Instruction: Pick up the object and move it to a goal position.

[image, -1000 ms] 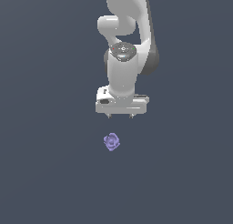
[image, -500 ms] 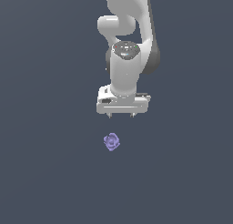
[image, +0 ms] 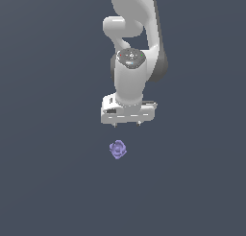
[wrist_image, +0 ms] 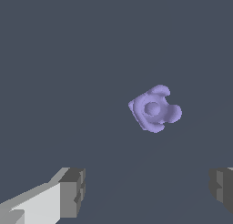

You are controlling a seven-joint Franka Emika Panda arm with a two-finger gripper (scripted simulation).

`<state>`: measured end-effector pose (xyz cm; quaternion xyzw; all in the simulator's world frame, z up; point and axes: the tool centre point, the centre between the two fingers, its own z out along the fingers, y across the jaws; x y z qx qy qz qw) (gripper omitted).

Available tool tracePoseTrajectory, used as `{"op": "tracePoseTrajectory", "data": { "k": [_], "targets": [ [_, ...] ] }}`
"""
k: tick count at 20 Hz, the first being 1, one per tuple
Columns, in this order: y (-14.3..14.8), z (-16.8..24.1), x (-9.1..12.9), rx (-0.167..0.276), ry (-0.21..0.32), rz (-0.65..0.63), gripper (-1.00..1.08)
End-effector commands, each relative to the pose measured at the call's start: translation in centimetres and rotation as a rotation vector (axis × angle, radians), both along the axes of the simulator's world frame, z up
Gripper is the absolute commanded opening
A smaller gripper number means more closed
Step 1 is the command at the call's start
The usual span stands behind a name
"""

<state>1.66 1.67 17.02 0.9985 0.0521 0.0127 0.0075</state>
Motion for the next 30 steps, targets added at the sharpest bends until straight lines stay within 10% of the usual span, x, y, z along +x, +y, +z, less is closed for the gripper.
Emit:
{"op": "tracePoseTrajectory", "data": {
  "k": [1, 30],
  "targets": [
    [-0.3, -0.5, 0.4, -0.001, 0.003, 0.035, 1.00],
    [-4.3, -8.0, 4.9, 0.006, 0.029, 0.543, 1.00]
  ]
}}
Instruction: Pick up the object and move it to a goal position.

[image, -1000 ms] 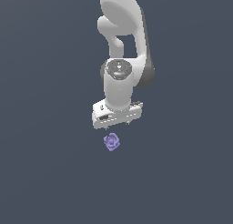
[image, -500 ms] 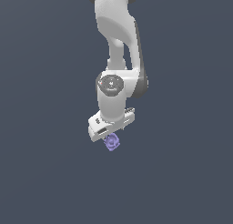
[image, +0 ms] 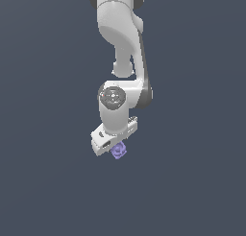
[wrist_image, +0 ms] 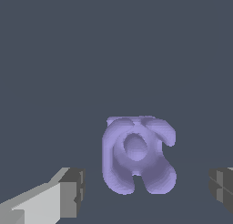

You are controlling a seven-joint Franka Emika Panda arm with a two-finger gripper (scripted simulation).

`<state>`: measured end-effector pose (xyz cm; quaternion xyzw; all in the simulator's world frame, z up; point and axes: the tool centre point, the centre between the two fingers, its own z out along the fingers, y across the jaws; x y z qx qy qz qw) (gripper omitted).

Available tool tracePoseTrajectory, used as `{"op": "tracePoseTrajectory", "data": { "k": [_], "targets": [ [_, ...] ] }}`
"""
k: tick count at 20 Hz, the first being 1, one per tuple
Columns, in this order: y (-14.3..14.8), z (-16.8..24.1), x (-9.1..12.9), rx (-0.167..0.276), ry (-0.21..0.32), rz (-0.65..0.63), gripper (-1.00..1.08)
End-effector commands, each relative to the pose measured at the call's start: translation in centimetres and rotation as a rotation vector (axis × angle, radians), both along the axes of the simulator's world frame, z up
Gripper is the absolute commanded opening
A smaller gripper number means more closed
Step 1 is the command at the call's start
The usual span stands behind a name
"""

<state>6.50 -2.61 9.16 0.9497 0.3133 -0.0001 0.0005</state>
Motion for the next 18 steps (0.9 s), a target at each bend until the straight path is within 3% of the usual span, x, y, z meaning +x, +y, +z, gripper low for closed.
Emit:
{"op": "tracePoseTrajectory", "data": {
  "k": [1, 8, 18],
  "targets": [
    [-0.1, -0.2, 0.1, 0.001, 0.000, 0.013, 1.00],
    [-0.1, -0.8, 0.1, 0.001, 0.000, 0.012, 1.00],
    [-0.1, -5.1, 0.0, 0.001, 0.000, 0.016, 1.00]
  ]
}}
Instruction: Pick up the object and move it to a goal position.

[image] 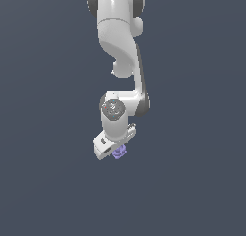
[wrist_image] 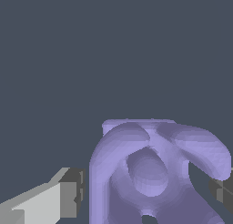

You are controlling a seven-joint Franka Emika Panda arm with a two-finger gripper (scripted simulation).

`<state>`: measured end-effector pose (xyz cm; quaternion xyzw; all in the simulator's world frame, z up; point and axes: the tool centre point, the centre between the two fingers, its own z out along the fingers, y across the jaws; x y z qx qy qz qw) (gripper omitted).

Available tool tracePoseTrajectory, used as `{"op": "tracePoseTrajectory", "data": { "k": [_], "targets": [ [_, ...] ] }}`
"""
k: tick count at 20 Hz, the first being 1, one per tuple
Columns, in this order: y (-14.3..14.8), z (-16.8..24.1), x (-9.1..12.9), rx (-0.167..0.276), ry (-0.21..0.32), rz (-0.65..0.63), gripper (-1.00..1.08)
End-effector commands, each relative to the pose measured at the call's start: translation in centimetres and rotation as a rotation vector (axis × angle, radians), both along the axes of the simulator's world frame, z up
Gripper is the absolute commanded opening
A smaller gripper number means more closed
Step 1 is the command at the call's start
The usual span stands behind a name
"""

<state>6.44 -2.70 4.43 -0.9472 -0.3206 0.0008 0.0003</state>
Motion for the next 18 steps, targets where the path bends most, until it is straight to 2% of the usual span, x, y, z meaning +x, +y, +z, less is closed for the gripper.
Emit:
{"op": "tracePoseTrajectory", "data": {
  "k": [1, 4, 5, 18],
  "targets": [
    [-0.02, -0.52, 0.08, 0.000, -0.002, 0.000, 1.00],
    [-0.01, -0.49, 0.18, 0.000, -0.002, 0.000, 1.00],
    [-0.01, -0.49, 0.18, 0.000, -0.002, 0.000, -1.00],
    [0.03, -0.39, 0.07, 0.000, -0.002, 0.000, -1.00]
  ]
}}
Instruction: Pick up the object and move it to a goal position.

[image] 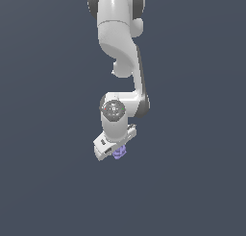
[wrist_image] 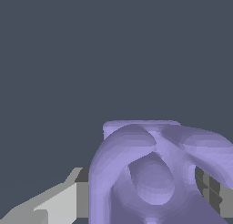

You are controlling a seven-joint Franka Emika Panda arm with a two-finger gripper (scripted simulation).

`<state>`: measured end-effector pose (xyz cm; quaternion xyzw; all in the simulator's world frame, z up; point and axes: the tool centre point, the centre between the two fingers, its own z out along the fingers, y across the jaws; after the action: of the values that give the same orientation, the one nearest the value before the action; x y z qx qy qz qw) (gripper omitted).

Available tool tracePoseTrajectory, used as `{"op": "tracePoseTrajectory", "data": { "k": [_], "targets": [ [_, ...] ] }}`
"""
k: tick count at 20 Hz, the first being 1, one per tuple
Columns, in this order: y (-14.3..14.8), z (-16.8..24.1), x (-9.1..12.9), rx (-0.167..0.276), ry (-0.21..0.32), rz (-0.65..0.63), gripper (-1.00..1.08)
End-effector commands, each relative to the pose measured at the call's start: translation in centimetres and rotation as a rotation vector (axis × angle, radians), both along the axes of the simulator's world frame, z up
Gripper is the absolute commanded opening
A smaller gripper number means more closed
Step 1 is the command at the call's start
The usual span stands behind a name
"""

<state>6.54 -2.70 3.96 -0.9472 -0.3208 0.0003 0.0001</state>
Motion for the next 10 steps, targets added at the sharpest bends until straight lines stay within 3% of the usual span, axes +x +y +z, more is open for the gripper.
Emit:
{"op": "tracePoseTrajectory", "data": {
  "k": [1, 10],
  "targets": [
    [0.1, 0.2, -0.1, 0.000, -0.001, 0.000, -1.00],
    [0.9, 1.9, -2.0, 0.000, -0.001, 0.000, -1.00]
  ]
}}
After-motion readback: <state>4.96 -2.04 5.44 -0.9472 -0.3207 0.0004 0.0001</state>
